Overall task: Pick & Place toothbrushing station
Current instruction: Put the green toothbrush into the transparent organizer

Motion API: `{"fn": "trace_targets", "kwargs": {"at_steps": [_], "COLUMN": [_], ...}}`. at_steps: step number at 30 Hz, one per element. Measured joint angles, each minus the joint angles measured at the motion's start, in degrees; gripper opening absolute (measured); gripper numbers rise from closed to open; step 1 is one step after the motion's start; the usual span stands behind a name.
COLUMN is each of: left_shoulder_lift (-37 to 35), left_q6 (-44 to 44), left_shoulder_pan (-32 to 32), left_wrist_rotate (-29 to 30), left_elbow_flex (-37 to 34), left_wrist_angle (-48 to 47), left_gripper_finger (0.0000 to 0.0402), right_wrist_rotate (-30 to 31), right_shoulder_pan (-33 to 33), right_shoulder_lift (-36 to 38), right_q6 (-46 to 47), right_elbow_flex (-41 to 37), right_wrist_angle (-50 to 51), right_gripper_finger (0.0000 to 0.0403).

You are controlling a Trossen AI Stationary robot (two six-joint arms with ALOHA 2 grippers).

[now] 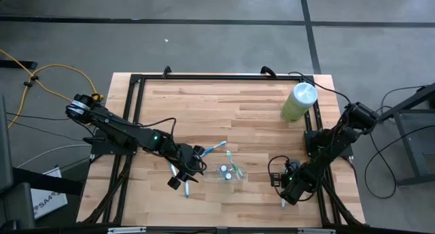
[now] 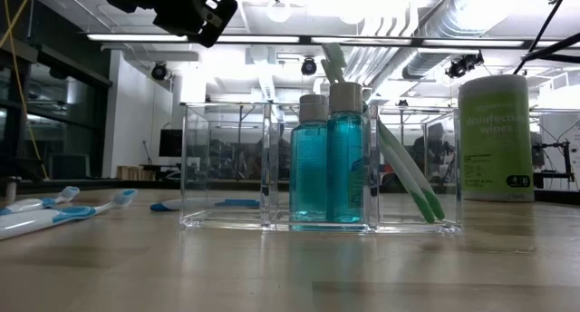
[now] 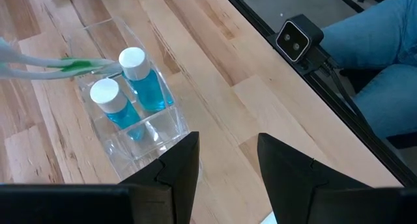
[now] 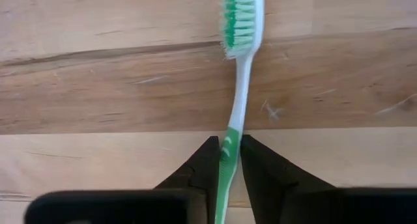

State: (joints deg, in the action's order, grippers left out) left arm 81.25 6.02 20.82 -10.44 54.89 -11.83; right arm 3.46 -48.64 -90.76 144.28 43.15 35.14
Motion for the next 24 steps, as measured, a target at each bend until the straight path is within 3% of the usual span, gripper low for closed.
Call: {"fn": "trace_targets", "kwargs": {"at_steps": [5, 12, 19, 24], "left_shoulder_lift": [0.00, 0.00, 0.00, 0.02], "left_q6": [0.00, 0.02, 0.02, 0.02], "left_shoulder_pan": [0.00, 0.00, 0.38, 0.87], "left_wrist_rotate": [0.00, 0.00, 0.01, 0.00], "left_elbow_flex": [0.00, 0.00, 0.00, 0.00], "left_wrist_angle": [-0.21, -0.20, -0.20, -0.20], "left_gripper_finger": [0.0151, 0.0151, 0.0151, 0.0151], "right_wrist_rotate": [0.01, -0.15, 0.14, 4.70], "right_shoulder_pan": [-0.11, -0.07, -0.07, -0.10], "right_shoulder_lift": [0.00, -0.09, -0.15, -0.17], "right_q6": [-0.41, -1.58, -3.54, -6.80], "right_elbow_flex": [-0.16, -0.19, 0.07, -0.06], "right_wrist_angle": [-0.68, -2.39, -5.60, -7.63], "right_gripper_finger": [0.0027, 0.0038, 0.0013, 0.0008]}}
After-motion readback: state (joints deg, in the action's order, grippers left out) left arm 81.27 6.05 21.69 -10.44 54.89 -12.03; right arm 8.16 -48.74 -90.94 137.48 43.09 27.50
